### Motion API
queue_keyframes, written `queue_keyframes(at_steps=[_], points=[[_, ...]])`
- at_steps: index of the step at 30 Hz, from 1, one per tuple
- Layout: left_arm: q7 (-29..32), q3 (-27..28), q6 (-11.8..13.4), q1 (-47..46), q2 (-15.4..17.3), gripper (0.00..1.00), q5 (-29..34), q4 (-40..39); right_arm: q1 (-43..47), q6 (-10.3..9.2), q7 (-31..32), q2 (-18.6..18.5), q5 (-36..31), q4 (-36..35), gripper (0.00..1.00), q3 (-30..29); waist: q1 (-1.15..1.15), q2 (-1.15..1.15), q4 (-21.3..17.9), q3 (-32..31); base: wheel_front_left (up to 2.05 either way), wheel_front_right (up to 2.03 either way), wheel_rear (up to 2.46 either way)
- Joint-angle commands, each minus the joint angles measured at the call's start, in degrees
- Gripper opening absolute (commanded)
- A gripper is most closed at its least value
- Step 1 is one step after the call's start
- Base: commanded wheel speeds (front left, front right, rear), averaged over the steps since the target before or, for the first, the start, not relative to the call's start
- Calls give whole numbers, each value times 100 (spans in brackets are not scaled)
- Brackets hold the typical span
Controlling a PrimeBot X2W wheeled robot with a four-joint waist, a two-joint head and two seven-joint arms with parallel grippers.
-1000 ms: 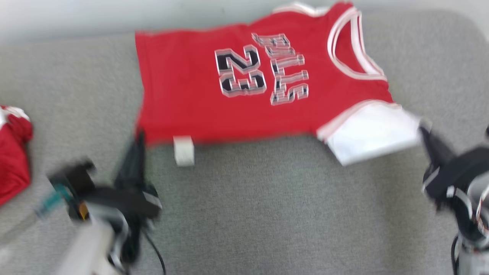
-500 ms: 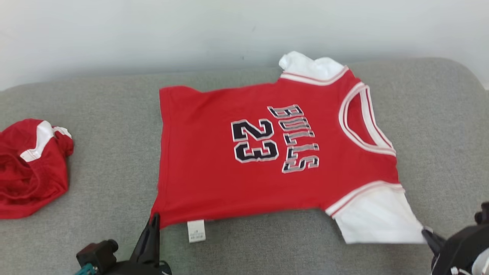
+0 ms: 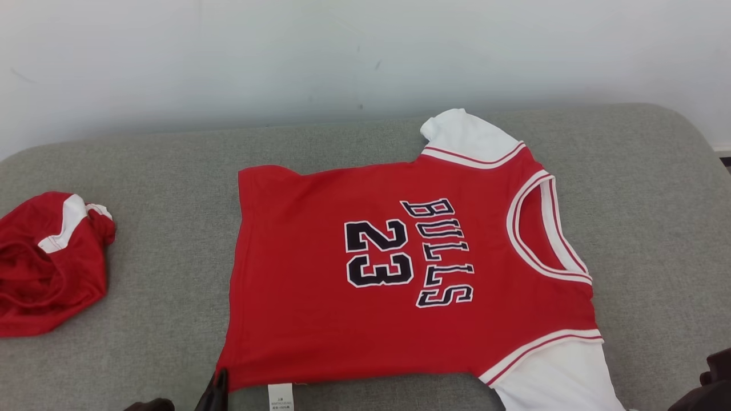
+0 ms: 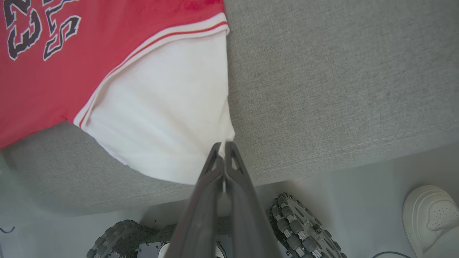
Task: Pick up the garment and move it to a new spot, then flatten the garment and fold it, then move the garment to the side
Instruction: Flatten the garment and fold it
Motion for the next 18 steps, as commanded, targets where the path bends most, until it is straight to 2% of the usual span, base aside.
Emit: queue_keyframes(at_steps=[1, 6, 12, 18], points=[[58, -41, 53, 104, 60, 0, 72, -39, 93, -11, 81, -4, 50, -37, 0, -8, 0, 0, -4, -11, 0, 0, 0], [131, -46, 103, 187, 84, 0, 34, -188, 72, -11, 49, -1, 204, -173, 0, -7, 0, 0, 1, -27, 0, 0, 0], [235, 6, 149, 96, 68, 0, -111, -462, -274, -11, -393, 0, 585, -181, 0, 31, 0, 0, 22, -53, 0, 0, 0], [552, -2, 289, -222, 39, 0, -160, -608, -932, -11, -925, -1, 438, -50, 0, 251, 0, 0, 17, -5, 0, 0, 0]])
